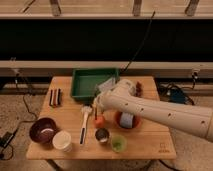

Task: Place fork in metal cup

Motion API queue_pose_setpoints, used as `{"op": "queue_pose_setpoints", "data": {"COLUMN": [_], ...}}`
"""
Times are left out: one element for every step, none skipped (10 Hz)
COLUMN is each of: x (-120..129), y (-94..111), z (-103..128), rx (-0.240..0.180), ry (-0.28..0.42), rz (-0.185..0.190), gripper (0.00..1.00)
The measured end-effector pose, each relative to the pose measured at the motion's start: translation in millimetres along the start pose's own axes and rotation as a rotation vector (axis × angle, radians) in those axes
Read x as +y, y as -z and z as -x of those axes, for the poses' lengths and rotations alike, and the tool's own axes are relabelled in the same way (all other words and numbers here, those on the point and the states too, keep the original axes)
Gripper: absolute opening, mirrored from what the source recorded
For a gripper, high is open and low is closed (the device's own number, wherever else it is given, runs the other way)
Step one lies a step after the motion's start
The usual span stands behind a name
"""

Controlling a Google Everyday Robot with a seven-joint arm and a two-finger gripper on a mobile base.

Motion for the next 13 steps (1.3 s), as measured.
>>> {"op": "queue_pose_setpoints", "data": {"x": [1,5,10,12,14,16,19,22,26,26,26,25,25], "y": [1,4,8,12,15,19,23,26,29,30,31,33,34], "z": [3,6,8,9,13,17,21,24,31,38,44,54,62], "rx": [0.003,0.007,0.013,0.013,0.011,0.009,0.004,0.000,-0.017,-0.028,-0.038,-0.050,-0.057], "ry": [-0.003,-0.006,-0.005,-0.004,0.003,0.014,0.028,0.035,0.058,0.069,0.074,0.079,0.080], "rz": [-0.007,-0.016,-0.025,-0.042,-0.065,-0.089,-0.118,-0.136,-0.167,-0.182,-0.194,-0.212,-0.227], "gripper": [0.00,0.00,0.00,0.00,0.00,0.00,0.00,0.00,0.00,0.00,0.00,0.00,0.00]}}
